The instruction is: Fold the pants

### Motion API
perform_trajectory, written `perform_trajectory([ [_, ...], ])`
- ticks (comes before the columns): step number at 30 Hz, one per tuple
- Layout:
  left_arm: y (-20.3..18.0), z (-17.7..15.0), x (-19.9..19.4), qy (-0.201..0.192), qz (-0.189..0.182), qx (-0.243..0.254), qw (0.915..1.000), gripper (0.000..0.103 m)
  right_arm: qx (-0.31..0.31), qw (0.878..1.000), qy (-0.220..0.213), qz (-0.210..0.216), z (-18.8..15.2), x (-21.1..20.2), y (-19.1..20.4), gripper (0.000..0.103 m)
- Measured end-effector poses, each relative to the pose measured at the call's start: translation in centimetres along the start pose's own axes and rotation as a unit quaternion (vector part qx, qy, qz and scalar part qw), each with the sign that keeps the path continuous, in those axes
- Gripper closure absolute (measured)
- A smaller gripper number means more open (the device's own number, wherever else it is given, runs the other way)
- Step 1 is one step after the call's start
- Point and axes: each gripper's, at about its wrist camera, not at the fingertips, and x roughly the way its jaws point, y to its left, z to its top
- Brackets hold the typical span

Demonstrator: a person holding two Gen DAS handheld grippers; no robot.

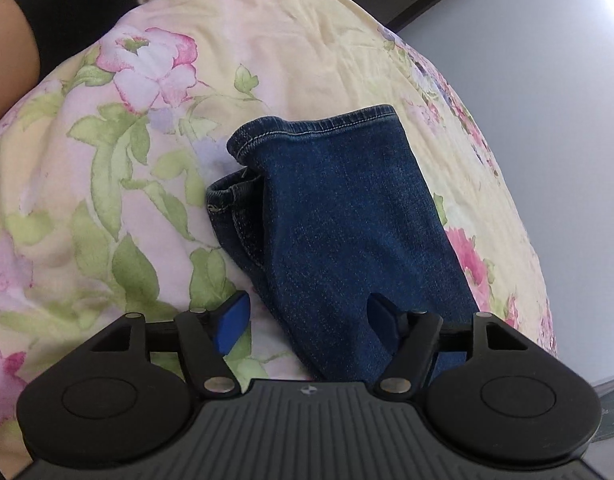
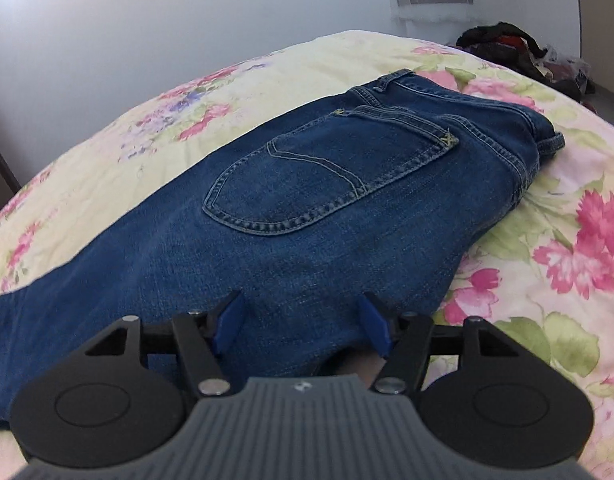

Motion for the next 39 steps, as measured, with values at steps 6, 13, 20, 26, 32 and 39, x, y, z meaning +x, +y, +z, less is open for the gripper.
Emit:
perform_trajectory([
  [6,-1.1,-0.2,0.3,-0.007,0.020,0.016,0.9996,0.021,-0.046,0.998,0.033,-0.009,-0.4,1.3,0.2,0.040],
  [13,-0.7,-0.9,-1.2,-0.001,0.015,0.023,0.9996,0.032,0.240,0.964,-0.113,0.009,2.5,-2.4,-10.3,0.033],
  [20,-4.8,-5.9,-4.8,-0.062,0.029,0.123,0.9901,0.032,0.419,0.899,-0.113,0.056,1.3,0.7,-18.2,0.032],
  [26,-15.5,-14.8,-4.7,-0.030,-0.039,0.285,0.9574,0.032,0.409,0.903,-0.113,0.074,2.3,4.1,-18.3,0.028],
  [32,-26.7,-26.0,-2.8,0.080,-0.118,0.403,0.9040,0.031,0.370,0.919,-0.113,0.070,2.7,5.8,-17.3,0.025],
  [39,-32.9,-36.9,-1.4,0.147,-0.168,0.495,0.8399,0.031,0.359,0.923,-0.119,0.076,2.6,6.3,-16.6,0.023],
])
